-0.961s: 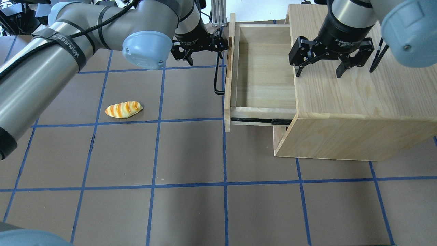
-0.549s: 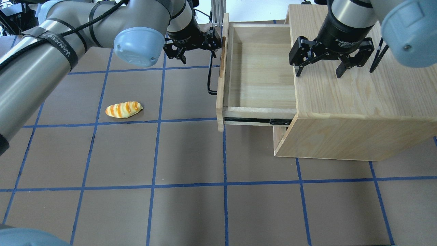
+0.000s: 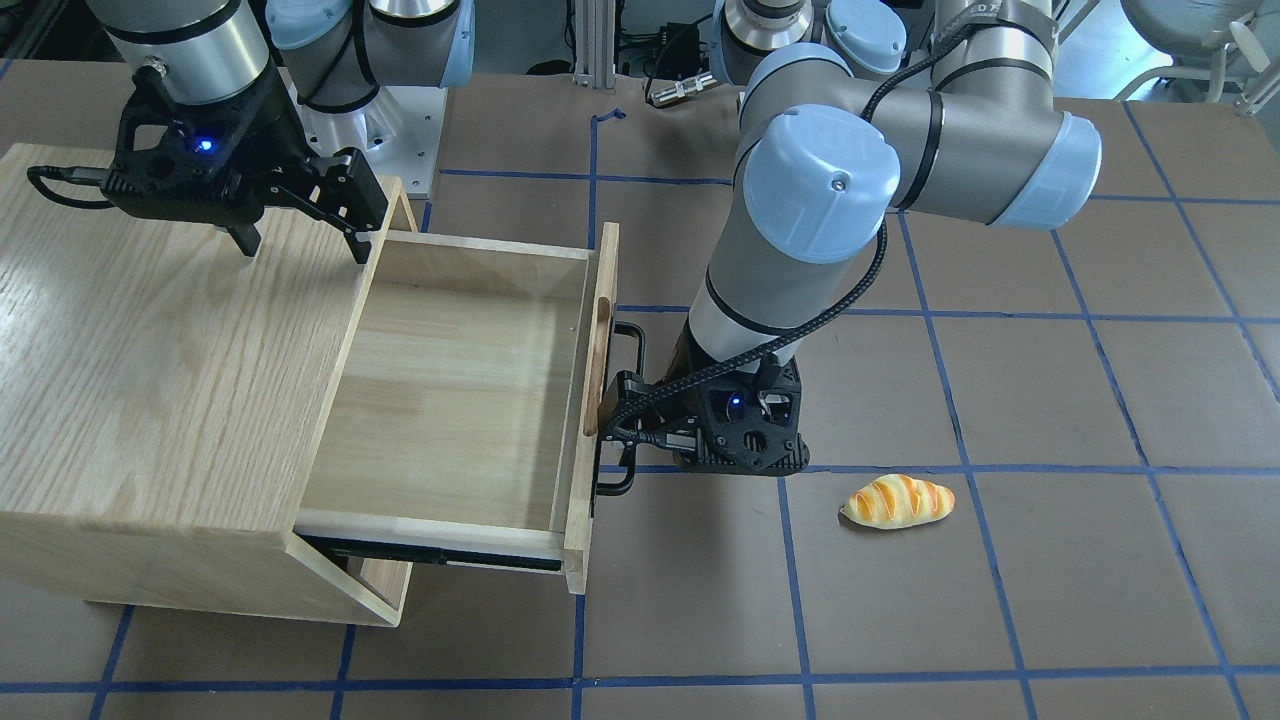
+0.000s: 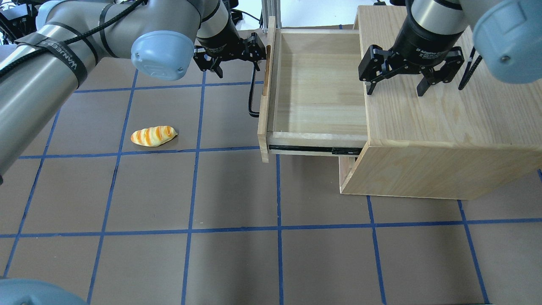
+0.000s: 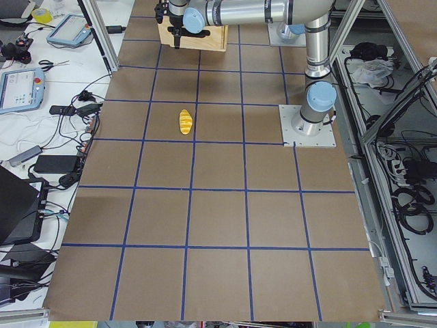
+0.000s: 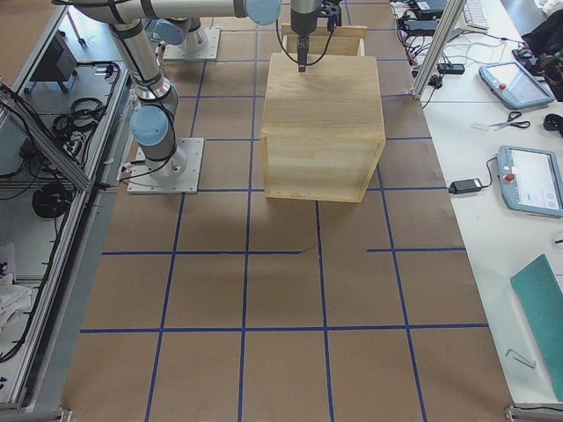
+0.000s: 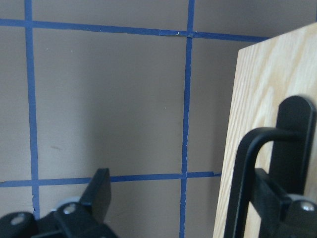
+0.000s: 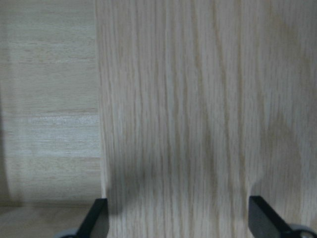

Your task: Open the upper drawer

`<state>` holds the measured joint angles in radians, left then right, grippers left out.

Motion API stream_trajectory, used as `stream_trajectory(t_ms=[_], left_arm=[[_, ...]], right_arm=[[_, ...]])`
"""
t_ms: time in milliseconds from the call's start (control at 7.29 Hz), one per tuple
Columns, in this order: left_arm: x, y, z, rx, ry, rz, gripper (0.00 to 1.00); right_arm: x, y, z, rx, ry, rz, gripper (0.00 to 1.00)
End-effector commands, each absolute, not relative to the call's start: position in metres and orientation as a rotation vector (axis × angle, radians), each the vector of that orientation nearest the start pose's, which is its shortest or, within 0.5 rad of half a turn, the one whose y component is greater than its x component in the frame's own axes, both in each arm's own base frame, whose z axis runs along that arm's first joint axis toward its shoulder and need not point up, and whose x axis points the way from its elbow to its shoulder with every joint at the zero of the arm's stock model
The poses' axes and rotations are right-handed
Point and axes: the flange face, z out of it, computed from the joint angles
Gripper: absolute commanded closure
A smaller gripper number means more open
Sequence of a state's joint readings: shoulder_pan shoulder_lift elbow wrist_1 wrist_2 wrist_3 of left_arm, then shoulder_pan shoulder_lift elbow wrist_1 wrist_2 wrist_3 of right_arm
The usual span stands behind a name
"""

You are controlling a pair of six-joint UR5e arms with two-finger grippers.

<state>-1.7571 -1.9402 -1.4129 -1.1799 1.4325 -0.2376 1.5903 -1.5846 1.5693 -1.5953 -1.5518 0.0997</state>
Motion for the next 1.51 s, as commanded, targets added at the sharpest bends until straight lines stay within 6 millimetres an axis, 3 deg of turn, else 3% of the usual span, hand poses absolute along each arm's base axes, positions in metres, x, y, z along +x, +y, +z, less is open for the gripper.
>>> stream_trajectory(t_ms=[0, 275, 549, 824, 1235, 1373], left_arm=[[-0.258, -0.616, 0.398, -0.074, 3.302, -0.240, 0.00], [-0.257, -0.610, 0.413, -0.078, 3.299, -0.213, 0.00], [-0.245, -0.595, 0.452, -0.107, 3.270, -0.198, 0.00], [-0.201, -0.585, 0.497, -0.149, 3.175, -0.148, 0.00], [-0.153, -0.562, 0.511, -0.135, 3.148, -0.074, 0.00], [-0.136, -0.554, 0.504, -0.128, 3.137, -0.041, 0.00]], right_arm=[[0.145, -0.487, 0.498, 0.124, 3.116, -0.060, 0.00], [0.145, -0.487, 0.498, 0.124, 3.118, -0.060, 0.00], [0.145, -0.487, 0.498, 0.124, 3.116, -0.060, 0.00], [0.145, -0.487, 0.498, 0.124, 3.116, -0.060, 0.00], [0.145, -0.487, 0.498, 0.124, 3.118, -0.060, 0.00], [0.145, -0.487, 0.498, 0.124, 3.116, -0.060, 0.00]])
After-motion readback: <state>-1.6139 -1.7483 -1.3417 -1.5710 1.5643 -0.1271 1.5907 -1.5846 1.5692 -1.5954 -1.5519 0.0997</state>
